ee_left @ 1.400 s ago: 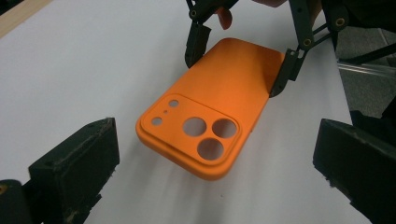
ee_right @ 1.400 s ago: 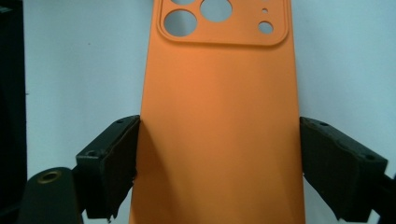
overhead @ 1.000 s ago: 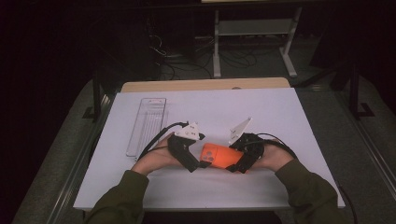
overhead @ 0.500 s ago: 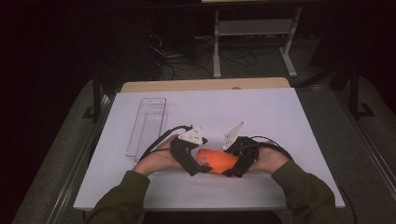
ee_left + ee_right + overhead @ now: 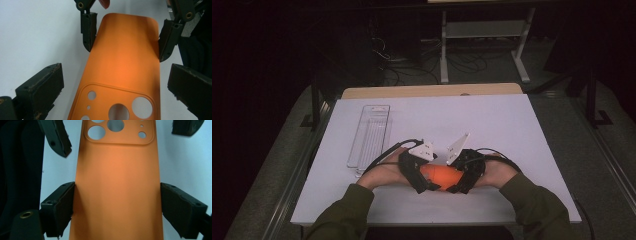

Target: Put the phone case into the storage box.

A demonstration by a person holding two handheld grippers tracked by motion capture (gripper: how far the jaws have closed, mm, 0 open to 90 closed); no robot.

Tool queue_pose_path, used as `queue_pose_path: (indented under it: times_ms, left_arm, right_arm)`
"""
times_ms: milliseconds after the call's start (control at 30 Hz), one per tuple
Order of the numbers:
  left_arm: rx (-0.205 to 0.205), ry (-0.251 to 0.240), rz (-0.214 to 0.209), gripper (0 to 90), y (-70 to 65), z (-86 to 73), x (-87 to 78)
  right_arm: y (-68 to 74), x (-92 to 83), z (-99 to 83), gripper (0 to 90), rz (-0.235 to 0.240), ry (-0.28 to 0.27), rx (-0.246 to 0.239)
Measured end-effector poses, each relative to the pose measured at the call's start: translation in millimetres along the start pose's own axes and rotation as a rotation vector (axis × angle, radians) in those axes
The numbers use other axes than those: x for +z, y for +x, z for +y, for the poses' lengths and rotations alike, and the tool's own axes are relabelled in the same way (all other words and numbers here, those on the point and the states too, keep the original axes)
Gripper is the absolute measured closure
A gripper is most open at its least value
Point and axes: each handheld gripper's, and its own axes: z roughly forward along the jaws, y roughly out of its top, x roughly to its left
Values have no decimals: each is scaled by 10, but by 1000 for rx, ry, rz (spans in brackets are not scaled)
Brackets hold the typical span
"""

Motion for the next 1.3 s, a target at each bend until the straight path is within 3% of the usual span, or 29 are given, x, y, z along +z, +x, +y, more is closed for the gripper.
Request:
queue_pose_path:
  times_ms: [300,500,600,800,900,1133,1200,1233,1300]
  left_arm:
    - [26,37,-21,0,-31,-4,73]
    - [21,64,-31,0,-64,-9,130]
    - [25,67,-32,1,-69,-10,140]
    - [34,76,-27,1,-63,-9,140]
    - [22,69,-33,1,-75,-16,152]
    - [34,73,-30,63,-72,-13,135]
    - [31,78,-28,65,-69,-15,134]
    - [32,78,-28,66,-67,-16,135]
    - [34,77,-28,67,-67,-16,134]
  right_arm:
    - [22,-3,35,150,10,-15,-12]
    - [38,-1,53,150,4,-7,-23]
    - [36,2,64,150,4,-9,-43]
    - [62,16,83,150,22,-24,-30]
    - [55,10,86,150,4,-13,-52]
    - [59,-1,92,150,1,-14,-52]
    - [80,-1,98,150,12,-22,-26]
    - [60,-3,95,150,2,-15,-57]
    - [66,-4,99,150,4,-18,-51]
